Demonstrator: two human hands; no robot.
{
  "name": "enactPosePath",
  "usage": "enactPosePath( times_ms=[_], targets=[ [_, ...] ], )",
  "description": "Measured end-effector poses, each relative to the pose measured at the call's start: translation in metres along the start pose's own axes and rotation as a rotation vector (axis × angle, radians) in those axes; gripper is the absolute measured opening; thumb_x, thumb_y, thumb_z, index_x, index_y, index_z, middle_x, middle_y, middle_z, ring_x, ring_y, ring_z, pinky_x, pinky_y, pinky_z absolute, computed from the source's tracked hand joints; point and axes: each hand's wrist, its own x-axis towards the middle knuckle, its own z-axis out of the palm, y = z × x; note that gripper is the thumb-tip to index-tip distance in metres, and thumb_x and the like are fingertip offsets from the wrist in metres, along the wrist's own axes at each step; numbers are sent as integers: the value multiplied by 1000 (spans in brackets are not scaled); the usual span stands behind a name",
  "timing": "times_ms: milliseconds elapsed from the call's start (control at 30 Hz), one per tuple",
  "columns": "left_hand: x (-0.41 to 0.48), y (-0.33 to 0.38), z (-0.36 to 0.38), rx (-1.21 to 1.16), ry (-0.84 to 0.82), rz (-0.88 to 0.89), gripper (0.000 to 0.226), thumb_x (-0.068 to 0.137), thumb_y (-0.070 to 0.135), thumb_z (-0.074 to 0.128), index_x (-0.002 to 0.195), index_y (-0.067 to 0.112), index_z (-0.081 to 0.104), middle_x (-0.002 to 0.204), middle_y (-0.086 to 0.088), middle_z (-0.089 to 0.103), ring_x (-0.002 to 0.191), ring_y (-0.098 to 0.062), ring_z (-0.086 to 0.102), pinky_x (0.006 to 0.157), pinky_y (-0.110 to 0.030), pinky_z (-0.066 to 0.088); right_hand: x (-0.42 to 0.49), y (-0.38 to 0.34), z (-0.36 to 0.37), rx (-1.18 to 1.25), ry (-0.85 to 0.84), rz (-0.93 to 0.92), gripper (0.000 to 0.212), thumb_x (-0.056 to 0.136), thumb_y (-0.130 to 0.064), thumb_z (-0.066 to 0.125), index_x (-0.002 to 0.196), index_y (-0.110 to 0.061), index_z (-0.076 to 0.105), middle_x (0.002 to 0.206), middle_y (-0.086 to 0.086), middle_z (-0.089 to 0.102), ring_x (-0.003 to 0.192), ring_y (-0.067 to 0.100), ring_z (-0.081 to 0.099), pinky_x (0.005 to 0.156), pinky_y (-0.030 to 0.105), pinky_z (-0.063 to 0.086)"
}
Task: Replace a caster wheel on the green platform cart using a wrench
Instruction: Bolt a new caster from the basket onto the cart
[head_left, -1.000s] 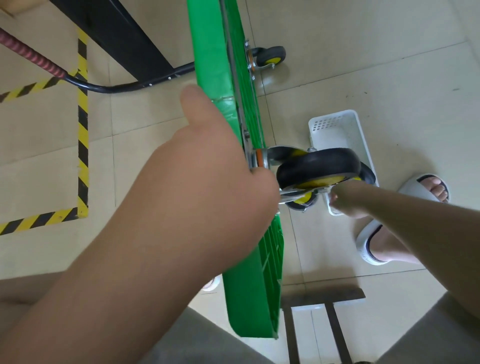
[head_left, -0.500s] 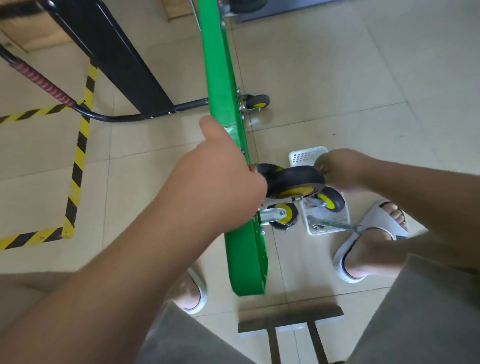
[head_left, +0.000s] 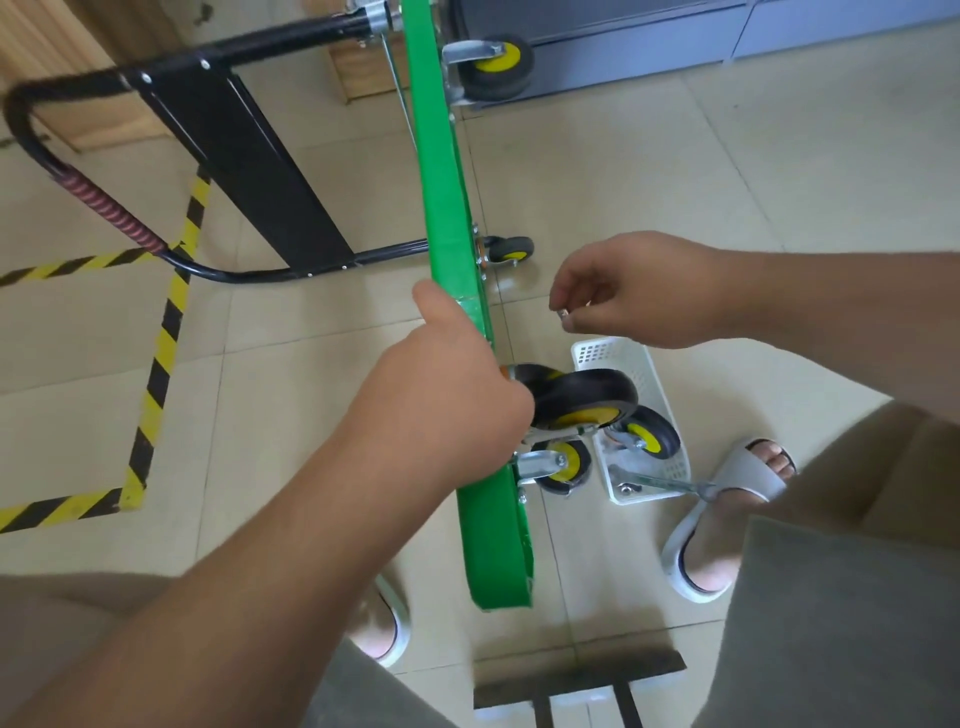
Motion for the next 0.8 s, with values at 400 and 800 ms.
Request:
enactPosePath(
  times_ms=[400,800],
  targets=[
    [-1,4,-1,99,-2,-41,53,93,30,61,129,15,26,68,1,44,52,-16,47,38,-27,25,15,-14,27,407,-112,90,11,84,-21,82,94,-23,76,86,-4,76,71,8,66,73,28,55],
    [-3,4,-1,103,38,-27,48,92,33,61,119,23,23,69,4,52,52,-11,52,39,-27,27,42,-16,38,500,-188,160,15,82,-15,81,96,-19,77,94,6,78,67,6,66,71,27,56]
  ],
)
